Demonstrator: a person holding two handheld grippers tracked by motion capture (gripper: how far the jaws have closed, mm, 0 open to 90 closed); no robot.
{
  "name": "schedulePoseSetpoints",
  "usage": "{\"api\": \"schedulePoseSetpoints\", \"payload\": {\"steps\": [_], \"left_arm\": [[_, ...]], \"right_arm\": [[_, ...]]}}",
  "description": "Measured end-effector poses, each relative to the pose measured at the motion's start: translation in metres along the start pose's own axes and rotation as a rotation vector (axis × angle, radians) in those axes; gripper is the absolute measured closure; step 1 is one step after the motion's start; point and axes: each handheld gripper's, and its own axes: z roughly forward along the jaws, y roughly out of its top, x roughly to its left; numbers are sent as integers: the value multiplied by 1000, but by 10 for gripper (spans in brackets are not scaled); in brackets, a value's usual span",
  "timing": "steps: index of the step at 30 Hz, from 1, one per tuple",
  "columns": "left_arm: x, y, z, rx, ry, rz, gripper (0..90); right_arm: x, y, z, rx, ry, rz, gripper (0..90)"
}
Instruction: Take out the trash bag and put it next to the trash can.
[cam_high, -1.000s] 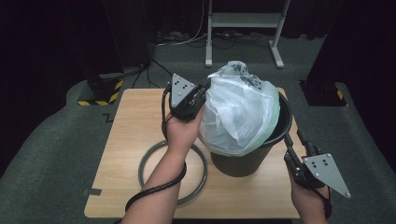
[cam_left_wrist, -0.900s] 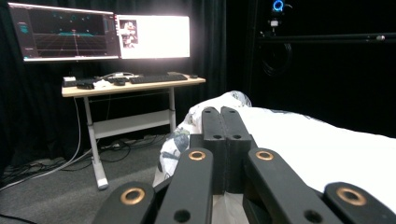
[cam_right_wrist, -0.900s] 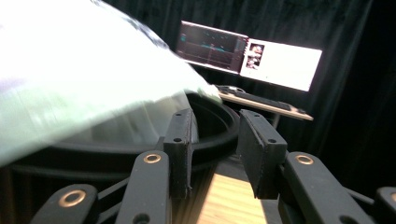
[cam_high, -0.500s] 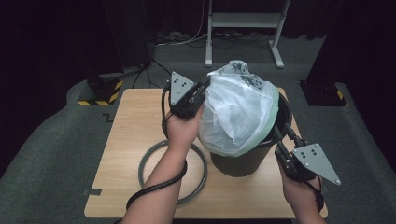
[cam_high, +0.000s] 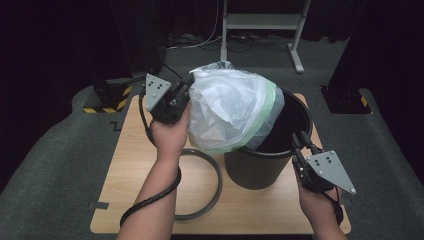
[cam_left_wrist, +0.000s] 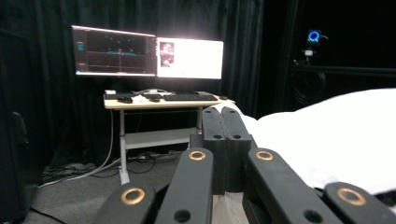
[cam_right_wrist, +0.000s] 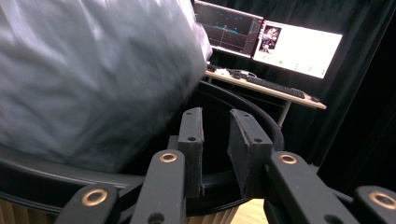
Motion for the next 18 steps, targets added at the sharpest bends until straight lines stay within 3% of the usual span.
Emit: {"api": "schedulePoseSetpoints", "payload": {"steps": [7,18], "left_arm": [[9,10,-14,-42,41,19,900],[21,21,-23,-78,73,12,900]], "right_arm": [[2,-1,0,-11,-14,-11,747],[3,-3,0,-25,-24,-17,747]]}}
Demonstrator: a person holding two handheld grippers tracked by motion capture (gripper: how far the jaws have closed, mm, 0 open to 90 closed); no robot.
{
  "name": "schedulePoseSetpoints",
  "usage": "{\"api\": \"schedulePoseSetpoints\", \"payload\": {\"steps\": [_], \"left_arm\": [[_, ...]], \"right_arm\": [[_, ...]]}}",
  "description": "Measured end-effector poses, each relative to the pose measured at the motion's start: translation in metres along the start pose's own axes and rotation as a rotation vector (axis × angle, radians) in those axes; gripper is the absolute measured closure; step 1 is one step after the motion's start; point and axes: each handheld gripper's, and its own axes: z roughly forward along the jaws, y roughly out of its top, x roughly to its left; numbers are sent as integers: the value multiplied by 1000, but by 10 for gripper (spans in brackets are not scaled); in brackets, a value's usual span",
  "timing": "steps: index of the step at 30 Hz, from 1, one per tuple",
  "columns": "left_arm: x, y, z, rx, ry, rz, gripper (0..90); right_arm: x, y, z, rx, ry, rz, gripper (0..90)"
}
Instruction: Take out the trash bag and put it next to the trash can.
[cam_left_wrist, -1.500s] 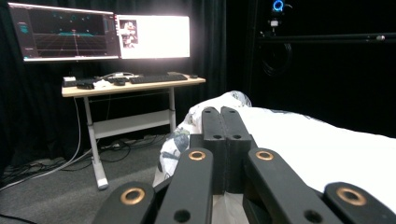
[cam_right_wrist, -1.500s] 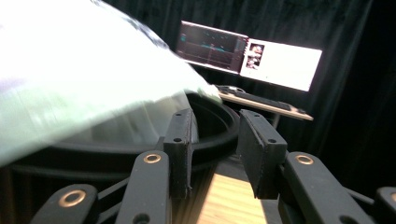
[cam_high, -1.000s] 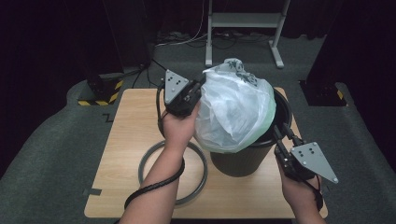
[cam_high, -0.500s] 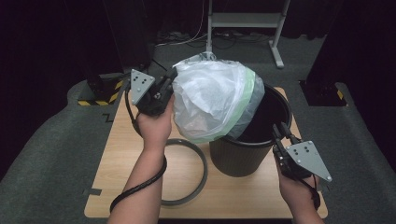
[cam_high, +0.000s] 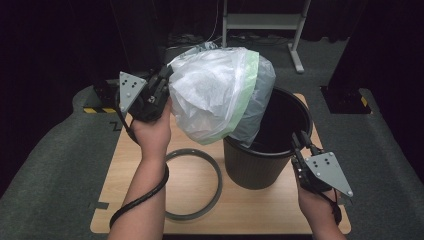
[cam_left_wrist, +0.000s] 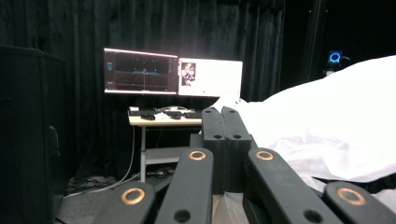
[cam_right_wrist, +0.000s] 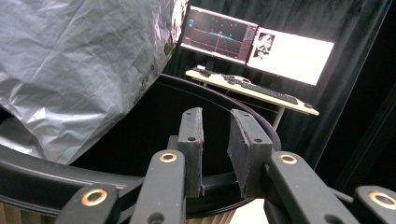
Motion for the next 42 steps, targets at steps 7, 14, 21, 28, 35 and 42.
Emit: {"api": "schedulePoseSetpoints", "payload": {"steps": [7,14,21,28,35,42], "left_arm": [[-7,15,-3,-44,-8,24,900],[-13,25,-5,-71,-12,39,900],[-2,32,-12,-89,18,35,900],[13,38,-24,-105,54,42,900],[27,42,-37,-115,87,40,900],[32,50,-46,-139,97,38,900]], "right_arm": [[0,0,1,-1,-2,0,747],[0,0,1,-3,-3,-1,743],[0,-1,1,-6,-5,-5,737],[-2,0,6,0,-15,-9,717],[-6,-1,11,5,-20,0,708],[-6,-1,11,2,-25,3,709]]}}
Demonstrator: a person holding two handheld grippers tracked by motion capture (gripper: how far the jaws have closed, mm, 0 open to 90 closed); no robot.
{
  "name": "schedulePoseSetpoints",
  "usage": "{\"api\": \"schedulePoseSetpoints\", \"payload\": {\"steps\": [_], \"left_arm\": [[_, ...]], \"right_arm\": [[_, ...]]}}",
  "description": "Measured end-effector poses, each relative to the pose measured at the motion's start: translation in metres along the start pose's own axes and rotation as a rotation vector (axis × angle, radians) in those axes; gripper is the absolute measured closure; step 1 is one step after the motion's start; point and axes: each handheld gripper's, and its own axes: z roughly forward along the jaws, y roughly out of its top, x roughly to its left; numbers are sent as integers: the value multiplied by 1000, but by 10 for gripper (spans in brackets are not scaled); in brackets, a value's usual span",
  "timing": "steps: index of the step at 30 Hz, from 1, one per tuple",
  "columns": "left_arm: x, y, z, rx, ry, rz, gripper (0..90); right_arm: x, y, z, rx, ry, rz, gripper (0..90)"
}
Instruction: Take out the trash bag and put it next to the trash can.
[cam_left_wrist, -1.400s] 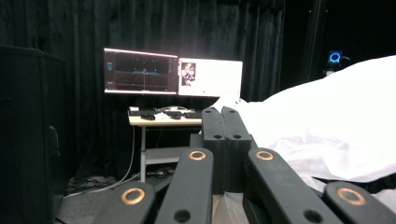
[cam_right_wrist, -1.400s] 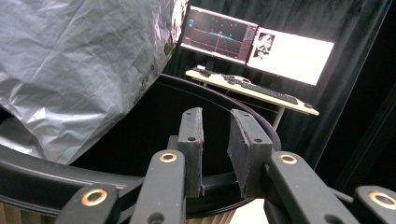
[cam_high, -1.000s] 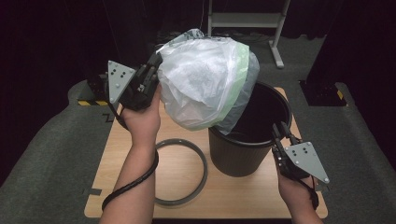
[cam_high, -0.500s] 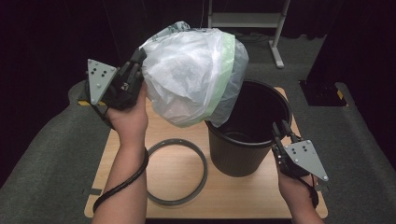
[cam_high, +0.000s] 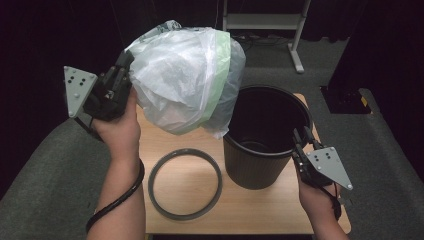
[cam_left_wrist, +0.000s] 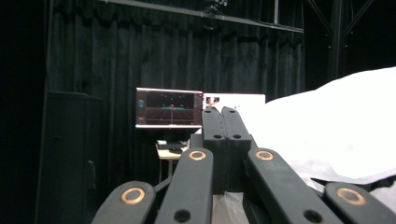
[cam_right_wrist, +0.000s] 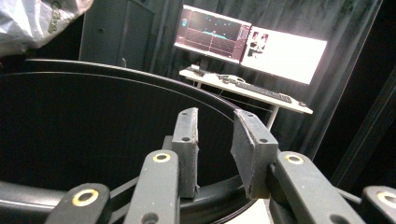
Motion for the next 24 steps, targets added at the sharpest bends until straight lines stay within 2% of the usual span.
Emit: {"api": "schedulePoseSetpoints", "payload": {"steps": [7,13,18,24], "left_arm": [[2,0,-2,5,-2,-2,900],[-3,-4,1,21,-16,8,900],[-4,-13,5,50,-18,14,900],[5,-30,9,101,2,1,900]], "right_arm": [[0,0,0,-3,0,0,709],[0,0,0,-3,1,1,708],[0,0,0,-3,3,4,703],[-2,-1,0,-4,6,13,682]]}}
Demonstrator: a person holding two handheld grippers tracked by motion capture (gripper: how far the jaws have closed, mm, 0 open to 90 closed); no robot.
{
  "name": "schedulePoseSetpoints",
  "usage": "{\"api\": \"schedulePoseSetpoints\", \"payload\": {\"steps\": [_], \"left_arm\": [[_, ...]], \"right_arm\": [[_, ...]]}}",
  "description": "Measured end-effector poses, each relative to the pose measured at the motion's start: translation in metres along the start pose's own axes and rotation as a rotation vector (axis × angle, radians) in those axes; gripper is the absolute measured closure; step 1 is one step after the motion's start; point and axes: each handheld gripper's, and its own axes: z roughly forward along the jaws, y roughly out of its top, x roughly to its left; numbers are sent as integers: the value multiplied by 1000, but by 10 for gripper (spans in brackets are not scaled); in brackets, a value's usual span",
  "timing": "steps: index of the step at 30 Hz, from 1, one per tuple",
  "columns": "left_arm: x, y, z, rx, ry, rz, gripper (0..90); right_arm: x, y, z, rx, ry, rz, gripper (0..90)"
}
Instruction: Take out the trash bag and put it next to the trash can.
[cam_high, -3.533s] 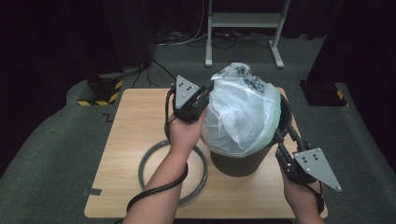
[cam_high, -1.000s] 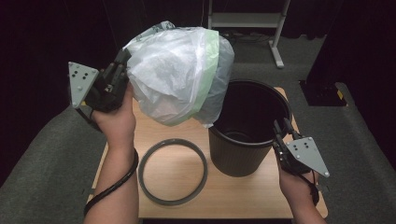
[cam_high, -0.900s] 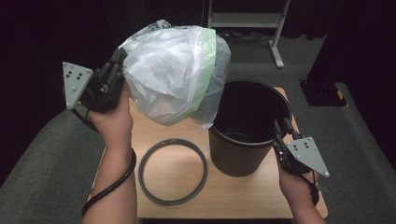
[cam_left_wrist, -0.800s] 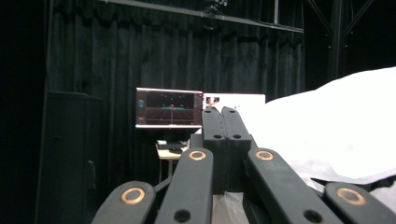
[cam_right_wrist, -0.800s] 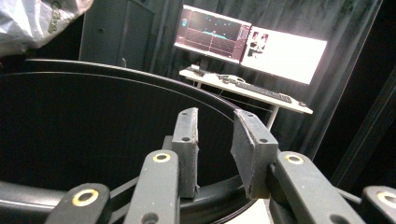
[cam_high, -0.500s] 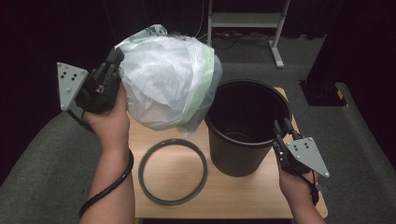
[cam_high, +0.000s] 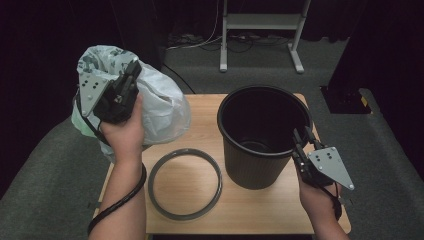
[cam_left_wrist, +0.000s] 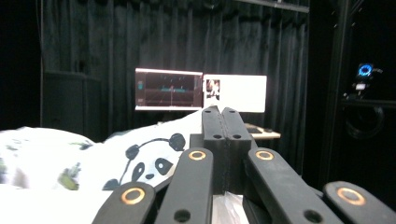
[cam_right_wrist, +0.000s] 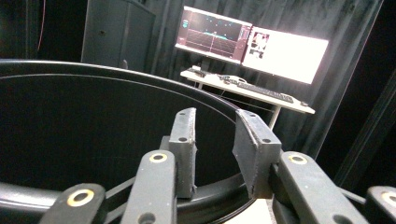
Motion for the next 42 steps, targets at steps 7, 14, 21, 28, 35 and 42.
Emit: {"api": "schedulePoseSetpoints", "payload": {"steps": [7,14,21,28,35,42], "left_arm": [[13,-25,10,78,22,-35,900],[9,-36,21,117,19,-26,900],[3,-43,43,156,30,13,900],[2,-52,67,207,37,19,900],[7,-62,88,226,52,5,900],[7,-77,109,260,67,-4,900]], "right_arm": [[-4,0,-1,-3,14,17,609],[-11,3,-14,-42,38,38,538],[-27,5,-37,-59,28,30,457],[-37,-3,-50,-33,29,50,421],[-36,-20,-47,18,31,39,411],[-34,-33,-45,46,37,33,404]]}}
